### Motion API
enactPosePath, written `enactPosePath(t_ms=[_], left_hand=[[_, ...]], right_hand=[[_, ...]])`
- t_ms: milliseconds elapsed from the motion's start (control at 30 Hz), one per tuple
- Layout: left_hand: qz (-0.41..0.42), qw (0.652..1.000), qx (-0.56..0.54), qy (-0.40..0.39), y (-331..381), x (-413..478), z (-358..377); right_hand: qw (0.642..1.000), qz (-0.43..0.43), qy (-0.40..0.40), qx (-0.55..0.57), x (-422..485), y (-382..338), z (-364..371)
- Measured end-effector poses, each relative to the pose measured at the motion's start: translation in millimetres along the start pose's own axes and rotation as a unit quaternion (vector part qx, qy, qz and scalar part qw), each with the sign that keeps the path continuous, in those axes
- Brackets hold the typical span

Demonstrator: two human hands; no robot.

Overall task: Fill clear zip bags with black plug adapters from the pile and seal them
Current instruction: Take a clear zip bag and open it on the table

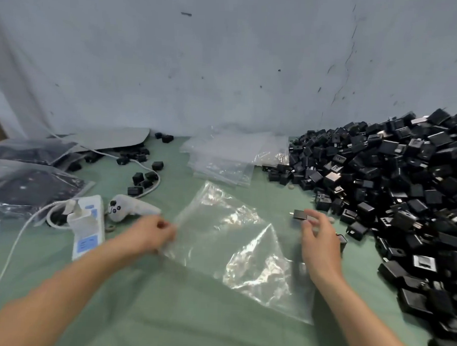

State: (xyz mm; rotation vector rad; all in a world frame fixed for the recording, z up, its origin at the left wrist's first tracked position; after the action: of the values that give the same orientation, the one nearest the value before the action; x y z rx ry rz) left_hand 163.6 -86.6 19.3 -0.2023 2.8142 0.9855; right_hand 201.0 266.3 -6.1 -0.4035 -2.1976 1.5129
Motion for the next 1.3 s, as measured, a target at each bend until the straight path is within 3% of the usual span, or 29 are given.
enactPosePath(t_ms=[67,133,200,333,433,633,800,967,1300], left_hand=[[0.067,0.989,-0.065,0.117,37,-17,-61],[0.188,0.944,0.001,0.271,90,-53,-122],[0.287,0.902,0.049,0.318,137,-95,-137],[0.356,0.881,0.15,0.272,170,-139,-57],[0.318,0.915,0.18,0.172,147,-133,38],[0.246,0.964,0.099,0.008,97,-106,138],[0.224,0.972,0.077,-0.006,88,-89,138],[0.151,0.987,-0.034,-0.04,75,-66,134],[0.124,0.974,-0.18,-0.059,70,-61,142]], right_hand=[[1.0,-0.006,-0.002,-0.014,-3,-5,0],[1.0,-0.009,-0.003,0.013,-4,-11,-2],[0.995,0.026,-0.025,0.089,-8,-14,0],[0.925,0.192,-0.161,0.287,-32,-15,23],[0.894,0.239,-0.23,0.303,-53,-10,33],[0.92,0.246,-0.262,0.155,-72,13,35],[0.923,0.225,-0.285,0.126,-66,9,39],[0.915,0.238,-0.28,0.164,-64,8,49],[0.911,0.257,-0.273,0.171,-64,21,52]])
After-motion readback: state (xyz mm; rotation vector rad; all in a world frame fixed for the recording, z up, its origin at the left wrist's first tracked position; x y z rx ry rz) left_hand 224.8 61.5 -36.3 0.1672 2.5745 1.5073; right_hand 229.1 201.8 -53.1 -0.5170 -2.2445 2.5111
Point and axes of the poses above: each hand's wrist, its own x-axis towards the middle knuckle, its own z-axis out of the palm, y = z × x, the point moved 8 cm from there along x, towards the middle knuckle
